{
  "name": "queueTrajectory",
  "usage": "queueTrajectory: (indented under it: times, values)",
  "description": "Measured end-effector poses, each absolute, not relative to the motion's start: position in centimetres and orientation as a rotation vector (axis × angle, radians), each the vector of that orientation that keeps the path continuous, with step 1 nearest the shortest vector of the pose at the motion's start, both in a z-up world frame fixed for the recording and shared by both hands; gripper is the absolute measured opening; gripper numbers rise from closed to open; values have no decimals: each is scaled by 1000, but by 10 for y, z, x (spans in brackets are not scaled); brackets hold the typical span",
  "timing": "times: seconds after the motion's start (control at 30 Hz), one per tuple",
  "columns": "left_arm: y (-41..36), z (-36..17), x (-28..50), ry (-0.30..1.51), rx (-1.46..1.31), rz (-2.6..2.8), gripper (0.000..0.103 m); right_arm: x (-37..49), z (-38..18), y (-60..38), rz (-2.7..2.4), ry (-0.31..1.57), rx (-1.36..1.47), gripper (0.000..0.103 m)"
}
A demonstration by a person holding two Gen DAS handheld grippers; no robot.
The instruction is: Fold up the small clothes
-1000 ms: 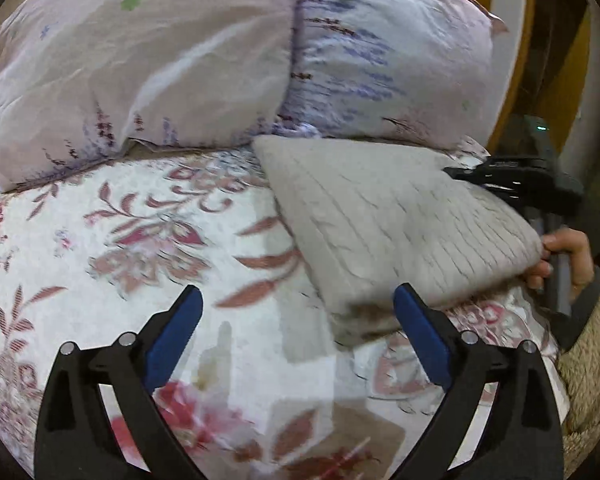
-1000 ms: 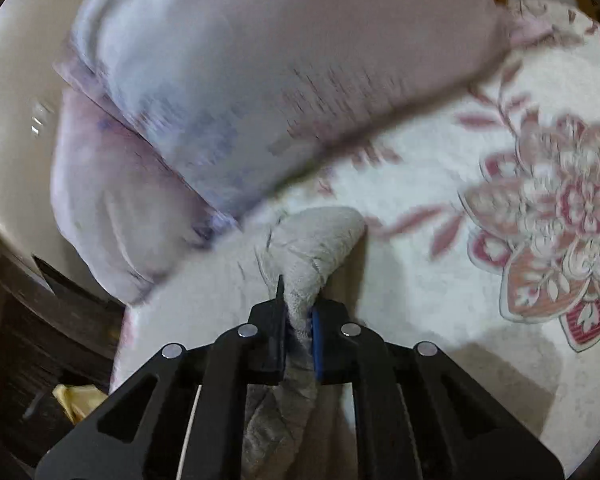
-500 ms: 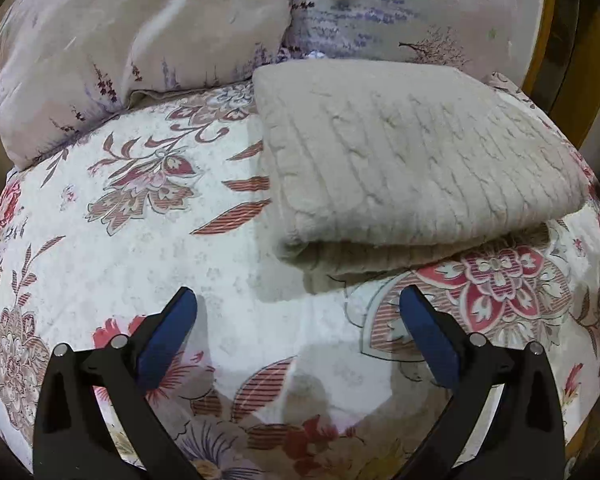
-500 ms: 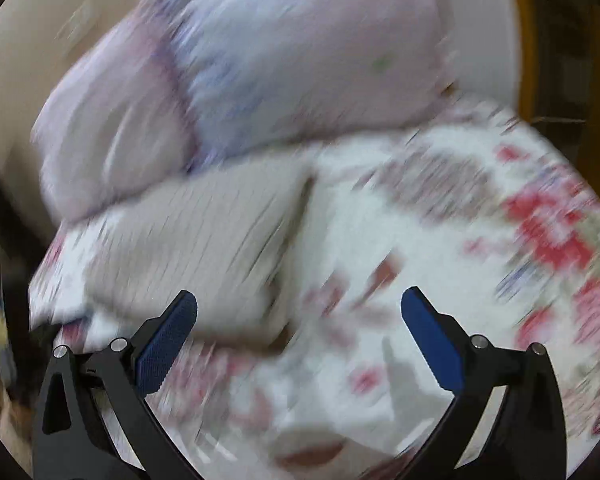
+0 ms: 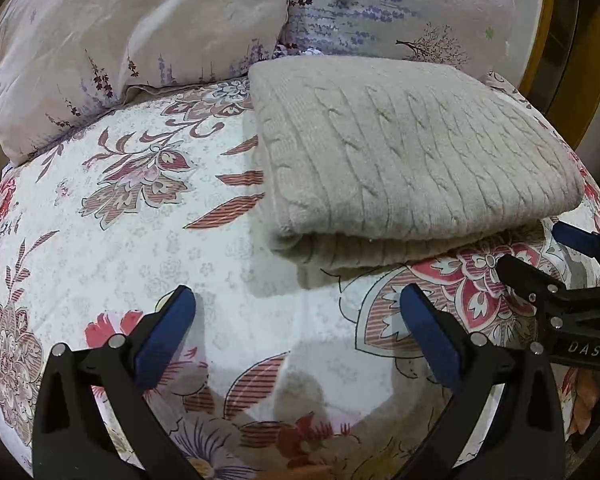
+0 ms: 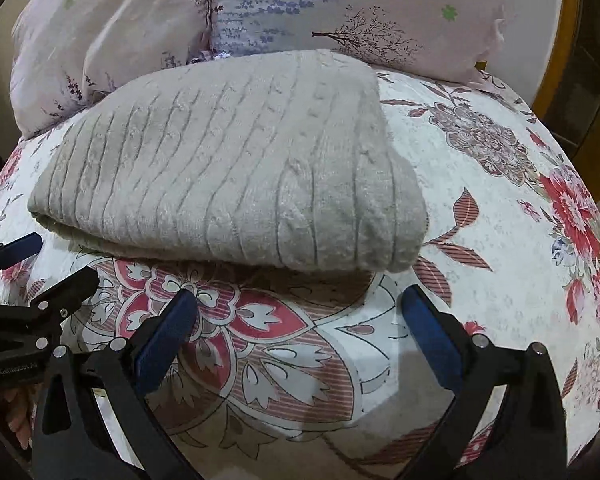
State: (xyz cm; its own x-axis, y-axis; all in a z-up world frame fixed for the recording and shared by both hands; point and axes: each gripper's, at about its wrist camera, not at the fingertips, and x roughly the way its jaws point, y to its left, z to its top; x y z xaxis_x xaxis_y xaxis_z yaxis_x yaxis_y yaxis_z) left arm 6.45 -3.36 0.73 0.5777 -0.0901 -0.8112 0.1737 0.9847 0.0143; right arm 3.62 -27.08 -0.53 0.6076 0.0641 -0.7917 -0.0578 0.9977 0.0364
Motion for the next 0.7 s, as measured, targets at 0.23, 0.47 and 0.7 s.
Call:
queueTrajectory:
  times: [0.23,0.47,0.7]
  values:
    - [-33,7,61,932,95,-155,101,30,-5,-266,69,918,1,102]
    - [-33,6,61,931,95,-155,101,26,-4,-264,69,917,2,102]
    - [-33,6,61,931,95,-155,101,27,-4,-264,67,917,2,102]
